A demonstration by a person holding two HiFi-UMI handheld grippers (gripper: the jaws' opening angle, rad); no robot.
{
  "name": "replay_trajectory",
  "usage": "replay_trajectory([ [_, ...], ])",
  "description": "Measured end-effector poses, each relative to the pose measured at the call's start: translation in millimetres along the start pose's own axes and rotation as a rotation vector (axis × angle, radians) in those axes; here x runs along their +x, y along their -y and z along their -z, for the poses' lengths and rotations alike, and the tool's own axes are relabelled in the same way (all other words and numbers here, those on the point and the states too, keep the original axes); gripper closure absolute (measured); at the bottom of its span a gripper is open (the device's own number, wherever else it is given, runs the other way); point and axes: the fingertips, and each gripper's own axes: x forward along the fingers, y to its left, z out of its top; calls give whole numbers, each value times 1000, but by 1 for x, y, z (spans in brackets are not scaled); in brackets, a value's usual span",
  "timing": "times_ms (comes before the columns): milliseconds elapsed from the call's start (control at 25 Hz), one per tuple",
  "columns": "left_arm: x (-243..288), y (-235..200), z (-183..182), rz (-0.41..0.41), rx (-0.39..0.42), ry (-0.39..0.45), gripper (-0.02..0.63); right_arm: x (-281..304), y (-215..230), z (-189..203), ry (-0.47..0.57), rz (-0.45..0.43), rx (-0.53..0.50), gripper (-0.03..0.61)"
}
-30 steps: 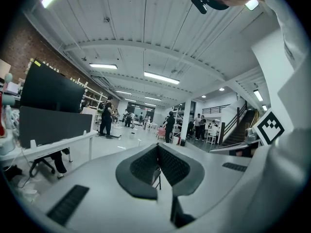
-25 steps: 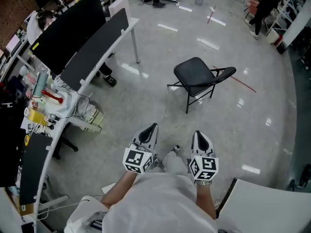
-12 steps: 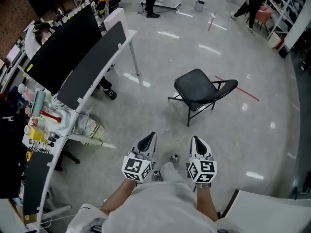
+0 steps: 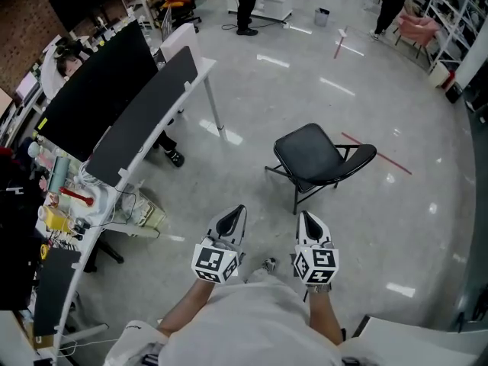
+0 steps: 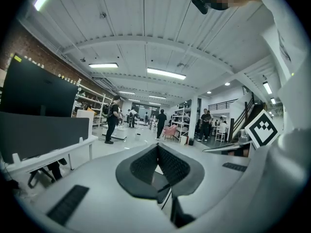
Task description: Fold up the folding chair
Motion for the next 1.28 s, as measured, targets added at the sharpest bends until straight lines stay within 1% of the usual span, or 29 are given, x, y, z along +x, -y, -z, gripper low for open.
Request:
replay_trajectory([
  [240,31,3,-9,-7,10,7,603,19,24,-20,19,-1,1,574],
  [480,60,1,-8,24,14,-18,603,32,47,-20,16,37,36,574],
  [680,101,-9,-6,91,17,-39,603,51,66,-22,12,105,63,574],
  [840,137,-19,-12,161,14,-49,603,72,79,-27,0,168,87,574],
  [1280,217,-78,-30,293,6,-74,603,149,82,-62,9,285,101,574],
])
